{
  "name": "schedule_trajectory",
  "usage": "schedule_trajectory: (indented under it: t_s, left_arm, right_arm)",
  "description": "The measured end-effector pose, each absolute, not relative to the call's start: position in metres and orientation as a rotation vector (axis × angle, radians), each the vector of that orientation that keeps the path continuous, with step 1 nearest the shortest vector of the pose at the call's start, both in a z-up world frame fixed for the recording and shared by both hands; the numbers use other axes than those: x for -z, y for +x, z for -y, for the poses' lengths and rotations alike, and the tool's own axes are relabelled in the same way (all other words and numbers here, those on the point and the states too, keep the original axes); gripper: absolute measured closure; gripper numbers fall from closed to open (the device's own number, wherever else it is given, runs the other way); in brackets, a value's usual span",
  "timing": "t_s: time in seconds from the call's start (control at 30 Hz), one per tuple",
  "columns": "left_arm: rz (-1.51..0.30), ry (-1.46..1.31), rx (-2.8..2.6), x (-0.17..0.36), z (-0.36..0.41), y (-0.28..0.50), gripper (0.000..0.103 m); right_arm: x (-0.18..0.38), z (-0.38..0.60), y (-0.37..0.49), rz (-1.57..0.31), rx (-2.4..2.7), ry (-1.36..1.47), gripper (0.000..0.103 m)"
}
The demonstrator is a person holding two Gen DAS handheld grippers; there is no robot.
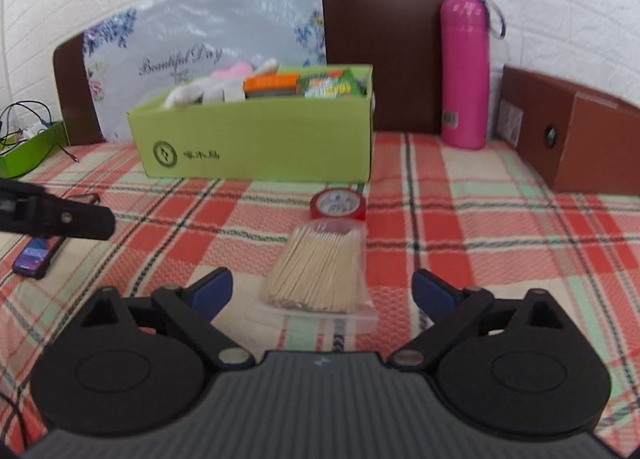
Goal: Organize objects
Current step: 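Move both tools back over the tape and toothpicks, then grasp the red tape roll with left tool while right grasps toothpick bag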
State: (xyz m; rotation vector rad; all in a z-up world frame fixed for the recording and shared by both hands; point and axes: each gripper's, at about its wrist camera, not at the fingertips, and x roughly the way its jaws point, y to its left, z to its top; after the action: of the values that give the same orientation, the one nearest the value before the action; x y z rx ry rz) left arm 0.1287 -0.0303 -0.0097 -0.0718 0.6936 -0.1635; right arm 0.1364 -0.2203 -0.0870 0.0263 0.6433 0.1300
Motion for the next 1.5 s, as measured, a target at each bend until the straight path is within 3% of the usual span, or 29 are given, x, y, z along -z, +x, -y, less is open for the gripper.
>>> schedule_trajectory:
  t_s: [0.1, 0.13, 0.23, 0.33, 0.83, 0.97, 1.2, 1.3, 1.33, 1.37, 1.5]
  left_arm:
    - [-0.694, -0.069, 0.187, 0.008, 0.036, 0.134, 0.025]
    - [-0.695, -0.067, 0.198, 0.008, 0.038, 0.137, 0.025]
    - [-0.703, -0.060, 0.227, 0.009, 0.051, 0.148, 0.025]
    - [-0.716, -0.055, 0.258, 0.013, 0.069, 0.163, 0.025]
    - [-0.779, -0.016, 0.360, 0.057, 0.171, 0.252, 0.028]
    - [-0.750, -0.016, 0.386, 0.061, 0.160, 0.249, 0.052]
    - [-0.757, -0.056, 0.362, 0.053, 0.117, 0.225, 0.053]
    - [-0.741, -0.087, 0.350, 0.037, 0.091, 0.213, 0.053]
    - [-0.729, -0.090, 0.350, 0.030, 0.084, 0.209, 0.053]
    - [-0.712, -0.091, 0.350, 0.020, 0.076, 0.207, 0.053]
    - [-0.621, -0.136, 0.337, -0.020, 0.048, 0.207, 0.053]
  right_arm:
    - [0.096, 0.217, 0.151, -0.670, -0.107, 0.037, 0.023]
    - [0.098, 0.217, 0.152, -0.671, -0.104, 0.038, 0.038]
    - [0.096, 0.218, 0.146, -0.655, -0.132, 0.019, 0.064]
    - [0.091, 0.223, 0.134, -0.646, -0.146, -0.013, 0.073]
    - [0.087, 0.278, 0.093, -0.649, -0.100, 0.057, 0.076]
    - [0.086, 0.274, 0.095, -0.648, -0.112, 0.056, 0.076]
    - [0.084, 0.263, 0.101, -0.659, -0.154, 0.058, 0.077]
    - [0.074, 0.255, 0.107, -0.640, -0.201, 0.056, 0.083]
    - [0.067, 0.252, 0.110, -0.622, -0.213, 0.057, 0.095]
    - [0.060, 0.250, 0.114, -0.603, -0.227, 0.059, 0.098]
    - [0.033, 0.238, 0.138, -0.528, -0.261, 0.041, 0.098]
